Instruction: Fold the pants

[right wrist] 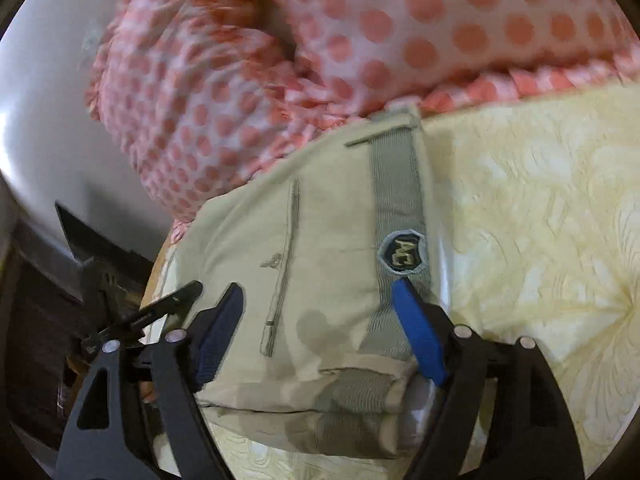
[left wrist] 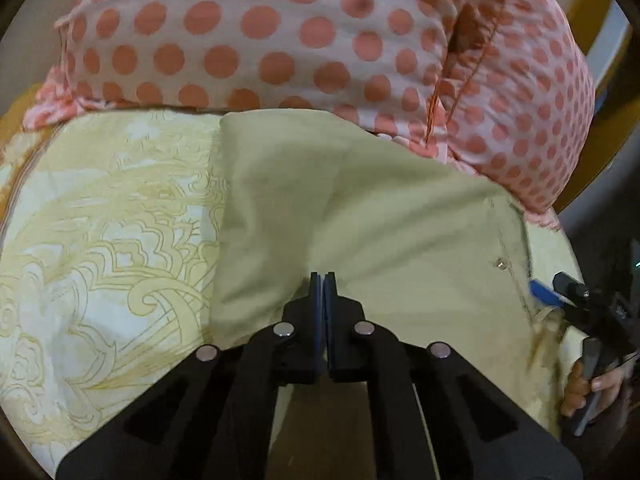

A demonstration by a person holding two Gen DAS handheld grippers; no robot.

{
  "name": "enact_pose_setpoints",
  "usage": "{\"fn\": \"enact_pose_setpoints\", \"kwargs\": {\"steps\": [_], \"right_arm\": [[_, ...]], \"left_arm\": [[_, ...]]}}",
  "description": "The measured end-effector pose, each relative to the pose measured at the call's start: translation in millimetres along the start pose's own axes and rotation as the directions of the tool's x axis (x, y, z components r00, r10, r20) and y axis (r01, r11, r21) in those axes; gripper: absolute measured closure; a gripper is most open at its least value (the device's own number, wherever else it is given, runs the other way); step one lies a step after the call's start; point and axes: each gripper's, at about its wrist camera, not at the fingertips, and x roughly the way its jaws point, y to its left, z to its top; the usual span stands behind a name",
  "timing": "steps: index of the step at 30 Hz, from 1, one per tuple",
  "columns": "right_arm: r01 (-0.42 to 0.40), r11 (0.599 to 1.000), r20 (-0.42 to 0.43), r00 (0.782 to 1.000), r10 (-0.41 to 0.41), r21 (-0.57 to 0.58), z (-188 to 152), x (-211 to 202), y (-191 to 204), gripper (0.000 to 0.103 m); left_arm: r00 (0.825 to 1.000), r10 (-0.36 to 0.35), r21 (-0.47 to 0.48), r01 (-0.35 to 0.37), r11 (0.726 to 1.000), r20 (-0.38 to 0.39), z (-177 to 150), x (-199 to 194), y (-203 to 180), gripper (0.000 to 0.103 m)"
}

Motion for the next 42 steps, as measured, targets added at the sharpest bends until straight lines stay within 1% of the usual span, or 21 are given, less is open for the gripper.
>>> {"fn": "enact_pose_setpoints", "kwargs": {"steps": [1, 2, 3, 4, 5, 6, 7, 8, 9, 13, 14, 15, 16, 18, 19, 21, 22, 24, 25, 27, 42], "right_arm": [[0.016, 0.999, 0.005, 1.0, -0.016, 0.028, -2, -5, 1, 0.026], [0.059, 0.998, 0.023, 0.998, -0.06, 0.034, -7, -13, 6, 0.025], [0.099, 0.995, 0.05, 0.994, -0.099, -0.004, -17, -24, 17, 0.024], [0.124, 0.99, 0.077, 0.99, -0.119, -0.06, -27, -33, 31, 0.02], [0.151, 0.982, 0.112, 0.984, -0.138, -0.117, -38, -42, 42, 0.016], [0.178, 0.969, 0.149, 0.977, -0.153, -0.173, -56, -52, 52, 0.008], [0.19, 0.958, 0.167, 0.974, -0.156, -0.214, -72, -57, 62, 0.006], [0.196, 0.949, 0.172, 0.973, -0.156, -0.248, -84, -59, 69, 0.006], [0.22, 0.932, 0.17, 0.97, -0.176, -0.287, -108, -59, 77, 0.006], [0.329, 0.888, 0.159, 0.943, -0.292, -0.322, -158, -41, 83, 0.006], [0.343, 0.883, 0.148, 0.939, -0.311, -0.32, -165, -37, 82, 0.006], [0.369, 0.871, 0.15, 0.929, -0.337, -0.323, -174, -33, 82, 0.006], [0.417, 0.841, 0.2, 0.908, -0.369, -0.345, -182, -32, 87, 0.005], [0.458, 0.808, 0.222, 0.889, -0.401, -0.372, -191, -30, 93, 0.002], [0.469, 0.798, 0.218, 0.883, -0.416, -0.377, -192, -25, 94, 0.001], [0.525, 0.75, 0.254, 0.851, -0.459, -0.402, -202, -21, 97, 0.001], [0.542, 0.736, 0.281, 0.84, -0.464, -0.405, -206, -20, 98, 0.001], [0.545, 0.747, 0.301, 0.837, -0.458, -0.38, -209, -22, 97, 0.001], [0.551, 0.744, 0.311, 0.832, -0.459, -0.378, -208, -20, 98, 0.001], [0.558, 0.744, 0.326, 0.826, -0.459, -0.367, -211, -20, 98, 0.001], [0.565, 0.744, 0.345, 0.82, -0.457, -0.357, -213, -21, 99, 0.001]], "left_arm": [[1.0, 0.019, -0.02, -0.019, 1.0, 0.004, -2, -7, 1, 0.098], [0.999, 0.034, -0.018, -0.033, 0.999, 0.023, -9, -21, -1, 0.086], [0.998, 0.046, 0.007, -0.047, 0.999, 0.05, -17, -36, -5, 0.075], [0.994, 0.063, 0.045, -0.067, 0.997, 0.09, -28, -52, -12, 0.05], [0.984, 0.101, 0.088, -0.115, 0.989, 0.149, -44, -74, -21, 0.028], [0.967, 0.144, 0.124, -0.173, 0.977, 0.211, -64, -94, -31, 0.02], [0.955, 0.169, 0.147, -0.208, 0.967, 0.243, -78, -105, -38, 0.011], [0.939, 0.202, 0.178, -0.257, 0.95, 0.279, -101, -119, -48, 0.008], [0.93, 0.221, 0.194, -0.284, 0.939, 0.294, -117, -125, -53, 0.006], [0.909, 0.283, 0.219, -0.357, 0.908, 0.307, -177, -130, -71, 0.002], [0.896, 0.324, 0.207, -0.394, 0.895, 0.304, -189, -127, -73, 0.002], [0.884, 0.358, 0.198, -0.425, 0.883, 0.3, -196, -122, -75, 0.002], [0.88, 0.371, 0.197, -0.437, 0.878, 0.298, -200, -117, -77, 0.002], [0.879, 0.385, 0.199, -0.446, 0.872, 0.281, -208, -108, -77, 0.002], [0.884, 0.389, 0.194, -0.442, 0.876, 0.259, -210, -103, -74, 0.002], [0.891, 0.373, 0.167, -0.421, 0.892, 0.259, -213, -101, -66, 0.002], [0.901, 0.356, 0.145, -0.398, 0.906, 0.249, -214, -102, -61, 0.002], [0.916, 0.324, 0.105, -0.356, 0.929, 0.236, -214, -103, -52, 0.002], [0.908, 0.34, 0.103, -0.373, 0.922, 0.246, -216, -102, -53, 0.002], [0.906, 0.339, 0.1, -0.373, 0.922, 0.253, -217, -102, -53, 0.002], [0.907, 0.333, 0.104, -0.369, 0.924, 0.256, -219, -101, -56, 0.002]]}}
